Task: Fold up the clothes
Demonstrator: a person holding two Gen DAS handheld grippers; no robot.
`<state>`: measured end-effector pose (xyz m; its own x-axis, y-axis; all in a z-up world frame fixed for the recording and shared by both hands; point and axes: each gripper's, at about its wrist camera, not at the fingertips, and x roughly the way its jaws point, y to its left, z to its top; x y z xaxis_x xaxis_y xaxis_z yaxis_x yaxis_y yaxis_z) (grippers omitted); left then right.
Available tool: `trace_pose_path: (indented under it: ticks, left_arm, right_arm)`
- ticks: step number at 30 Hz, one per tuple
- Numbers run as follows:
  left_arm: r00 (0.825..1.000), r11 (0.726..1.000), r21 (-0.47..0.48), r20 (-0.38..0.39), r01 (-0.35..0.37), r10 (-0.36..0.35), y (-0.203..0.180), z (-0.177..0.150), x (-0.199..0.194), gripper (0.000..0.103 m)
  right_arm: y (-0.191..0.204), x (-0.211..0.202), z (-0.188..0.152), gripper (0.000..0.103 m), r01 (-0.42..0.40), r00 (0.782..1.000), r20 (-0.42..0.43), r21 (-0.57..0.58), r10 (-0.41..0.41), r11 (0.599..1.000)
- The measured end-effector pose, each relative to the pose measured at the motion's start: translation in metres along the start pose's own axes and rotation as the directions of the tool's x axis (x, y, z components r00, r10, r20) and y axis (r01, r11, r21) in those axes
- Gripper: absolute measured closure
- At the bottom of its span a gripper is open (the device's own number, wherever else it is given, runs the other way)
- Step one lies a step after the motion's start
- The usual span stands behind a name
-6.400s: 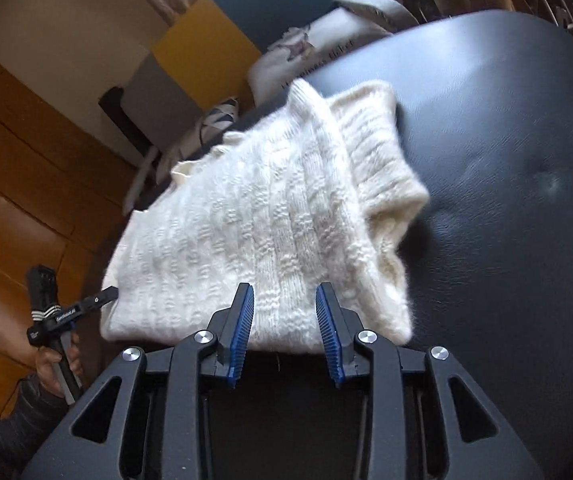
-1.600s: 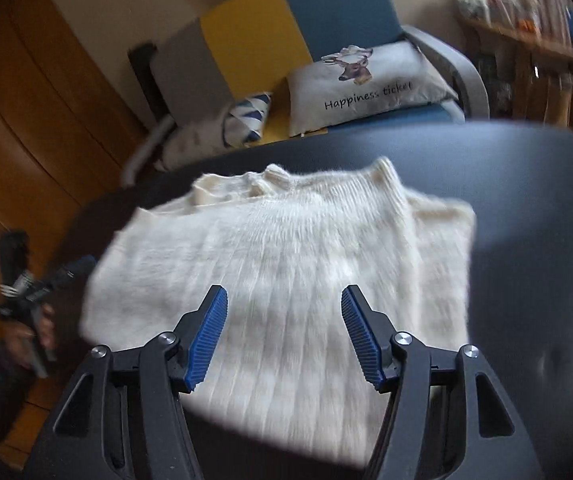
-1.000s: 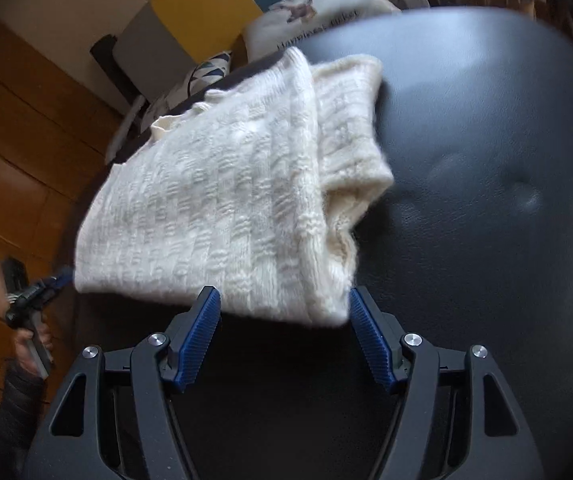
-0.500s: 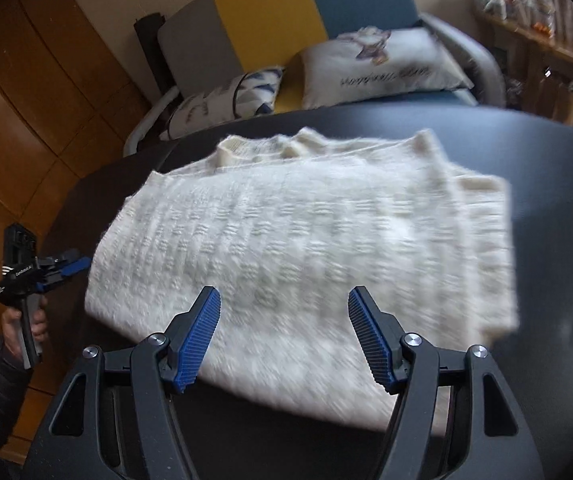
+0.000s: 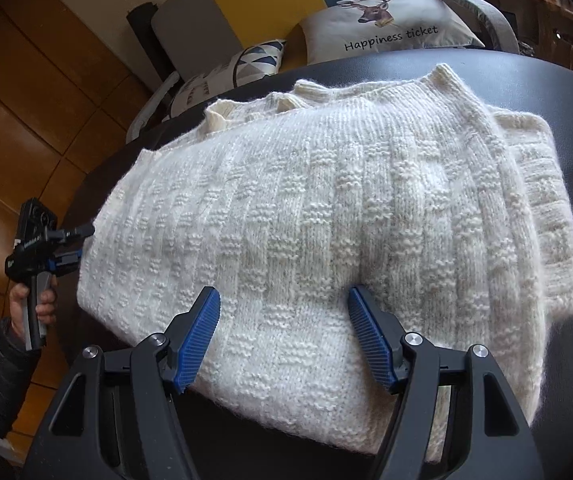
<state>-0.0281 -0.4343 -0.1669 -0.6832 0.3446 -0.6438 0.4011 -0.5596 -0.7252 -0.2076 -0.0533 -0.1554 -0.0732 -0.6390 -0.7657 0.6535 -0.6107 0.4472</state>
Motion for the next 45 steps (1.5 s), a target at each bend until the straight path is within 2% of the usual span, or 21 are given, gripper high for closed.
trace_pose_path:
  ticks: [3,5,6,7,10,13,16,18,20,22,24,27,29,32,33,34,36,38,41,45]
  left_arm:
    - [1.0,1.0,-0.015,-0.005,0.009,-0.009,-0.002,0.003,0.004,0.052]
    - [1.0,1.0,0.004,0.0,-0.002,0.002,-0.003,0.002,0.003,0.06]
    - [1.0,1.0,0.017,0.006,-0.013,0.013,-0.004,0.001,0.003,0.071]
    - [1.0,0.999,0.03,0.012,-0.024,0.023,-0.004,0.0,0.003,0.076]
    - [0.999,0.997,0.062,0.036,-0.037,0.035,-0.006,-0.004,0.001,0.084]
    - [0.998,0.999,0.044,0.064,-0.016,0.013,-0.007,-0.004,-0.002,0.087]
    - [0.995,0.999,0.05,0.099,-0.002,-0.003,-0.01,-0.008,-0.007,0.087]
    - [0.995,0.998,0.057,0.095,-0.003,-0.002,-0.009,-0.01,-0.005,0.087]
    - [0.996,0.998,0.064,0.09,-0.019,0.013,-0.01,-0.012,-0.004,0.083]
    - [0.998,1.0,0.011,0.06,-0.02,0.019,-0.005,-0.008,-0.001,0.077]
    - [0.999,0.999,-0.029,0.037,-0.029,0.03,-0.001,-0.003,-0.001,0.073]
    - [0.999,0.999,-0.015,0.026,-0.031,0.031,0.0,0.001,-0.003,0.07]
    - [1.0,1.0,-0.016,0.015,-0.003,0.003,-0.002,0.004,-0.001,0.069]
    - [1.0,1.0,-0.02,-0.01,-0.007,0.006,-0.003,0.007,0.007,0.069]
    - [1.0,1.0,-0.021,-0.014,0.002,-0.002,-0.004,0.007,0.008,0.07]
    - [1.0,1.0,0.008,-0.004,-0.006,0.006,-0.007,0.006,0.008,0.081]
    - [0.999,0.995,0.089,0.04,-0.039,0.035,-0.018,0.001,0.003,0.085]
    - [0.998,0.993,0.115,0.066,-0.03,0.022,-0.024,-0.003,-0.003,0.087]
    - [0.995,0.996,0.084,0.1,-0.001,-0.007,-0.021,-0.004,-0.011,0.088]
    - [0.992,0.998,0.066,0.126,0.019,-0.028,-0.016,-0.009,-0.02,0.088]
  right_arm:
    - [0.004,0.001,-0.002,0.028,0.004,1.0,0.003,-0.026,-0.004,1.0]
    - [0.006,0.003,-0.003,0.025,0.01,1.0,0.003,-0.04,-0.01,0.999]
    - [0.008,0.003,-0.003,0.024,0.013,1.0,0.004,-0.047,-0.013,0.999]
    - [0.009,0.004,-0.003,0.022,0.015,1.0,0.004,-0.052,-0.015,0.999]
    - [0.013,0.006,-0.004,0.021,0.029,1.0,-0.002,-0.07,-0.03,0.997]
    - [0.018,0.005,-0.001,0.021,0.062,0.998,-0.019,-0.087,-0.064,0.994]
    - [0.025,0.002,0.004,0.021,0.104,0.993,-0.04,-0.107,-0.109,0.989]
    - [0.037,-0.002,0.01,0.021,0.133,0.99,-0.021,-0.155,-0.138,0.979]
    - [0.051,-0.007,0.017,0.021,0.164,0.986,0.008,-0.212,-0.166,0.963]
    - [0.064,-0.006,0.025,0.021,0.185,0.982,0.018,-0.252,-0.186,0.95]
    - [0.075,0.002,0.034,0.021,0.184,0.982,0.012,-0.274,-0.188,0.944]
    - [0.09,0.018,0.047,0.021,0.152,0.987,-0.006,-0.276,-0.16,0.949]
    - [0.102,0.027,0.053,0.021,0.138,0.989,-0.009,-0.294,-0.147,0.946]
    - [0.122,0.044,0.057,0.021,0.138,0.987,-0.03,-0.345,-0.158,0.928]
    - [0.127,0.051,0.057,0.021,0.141,0.985,-0.042,-0.359,-0.167,0.923]
    - [0.13,0.057,0.057,0.021,0.139,0.984,-0.057,-0.368,-0.171,0.919]
    - [0.133,0.07,0.052,0.021,0.136,0.98,-0.085,-0.38,-0.181,0.915]
    - [0.133,0.081,0.047,0.02,0.144,0.974,-0.106,-0.383,-0.198,0.912]
    - [0.135,0.084,0.041,0.017,0.154,0.973,-0.096,-0.401,-0.209,0.903]
    - [0.129,0.062,0.045,0.018,0.131,0.982,-0.076,-0.365,-0.17,0.922]
